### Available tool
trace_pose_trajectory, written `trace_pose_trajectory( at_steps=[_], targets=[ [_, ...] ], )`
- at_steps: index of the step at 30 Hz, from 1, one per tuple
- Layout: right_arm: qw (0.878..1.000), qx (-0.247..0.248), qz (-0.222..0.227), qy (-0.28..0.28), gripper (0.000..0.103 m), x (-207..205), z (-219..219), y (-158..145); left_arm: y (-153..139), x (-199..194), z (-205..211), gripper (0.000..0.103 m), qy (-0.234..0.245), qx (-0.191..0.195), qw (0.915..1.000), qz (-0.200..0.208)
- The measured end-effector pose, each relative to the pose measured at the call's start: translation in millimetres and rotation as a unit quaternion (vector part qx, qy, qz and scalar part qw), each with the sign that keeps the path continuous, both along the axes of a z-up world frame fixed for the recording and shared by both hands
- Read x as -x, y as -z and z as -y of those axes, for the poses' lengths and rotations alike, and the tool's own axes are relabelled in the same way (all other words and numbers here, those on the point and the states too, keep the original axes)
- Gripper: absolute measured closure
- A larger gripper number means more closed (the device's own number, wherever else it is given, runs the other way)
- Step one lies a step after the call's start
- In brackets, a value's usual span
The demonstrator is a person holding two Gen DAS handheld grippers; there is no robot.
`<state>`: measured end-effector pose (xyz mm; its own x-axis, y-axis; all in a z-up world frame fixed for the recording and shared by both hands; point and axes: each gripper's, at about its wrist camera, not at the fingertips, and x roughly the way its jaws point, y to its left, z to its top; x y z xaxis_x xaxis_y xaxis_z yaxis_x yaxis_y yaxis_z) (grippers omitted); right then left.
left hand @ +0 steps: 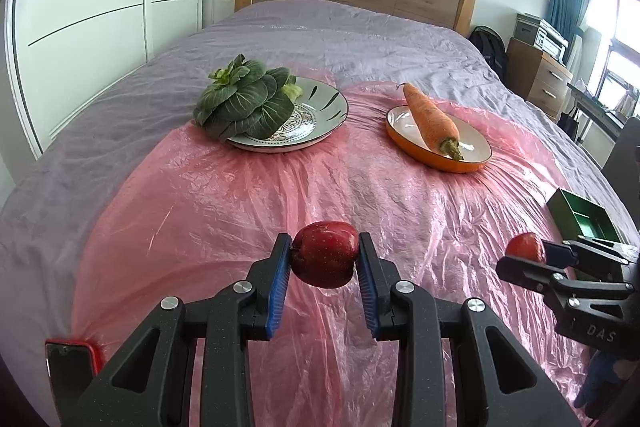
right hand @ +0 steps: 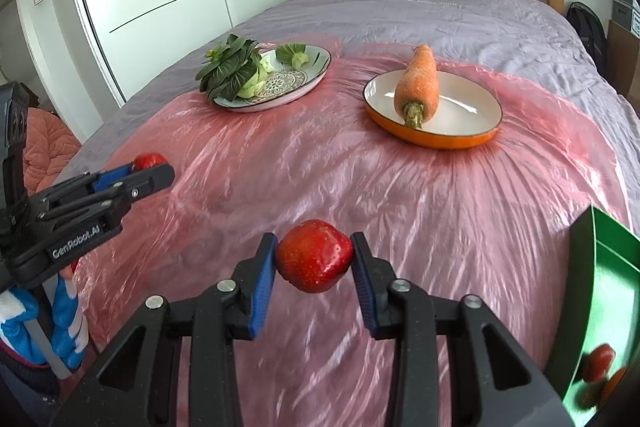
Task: Organize fruits
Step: 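Carry both held tomatoes over to the green tray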
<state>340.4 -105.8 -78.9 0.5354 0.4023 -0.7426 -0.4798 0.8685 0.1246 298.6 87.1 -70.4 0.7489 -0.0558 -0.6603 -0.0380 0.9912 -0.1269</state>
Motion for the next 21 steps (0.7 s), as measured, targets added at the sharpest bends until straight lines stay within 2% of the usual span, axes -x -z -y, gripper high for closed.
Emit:
trace_pose_trajectory(
  at_steps=[11,21],
  targets=[
    [1.000,0.008,-0.010,-0.001,0.041,32,11,-4,-11,21,5,0.075,-0.006,0.002,1.0000,0.002],
    [1.000,0.010,-0.020,-0.005,0.041,51,12,-4,-6,41,7,0.075,-0.014,0.009,0.9997,-0.015]
  ],
)
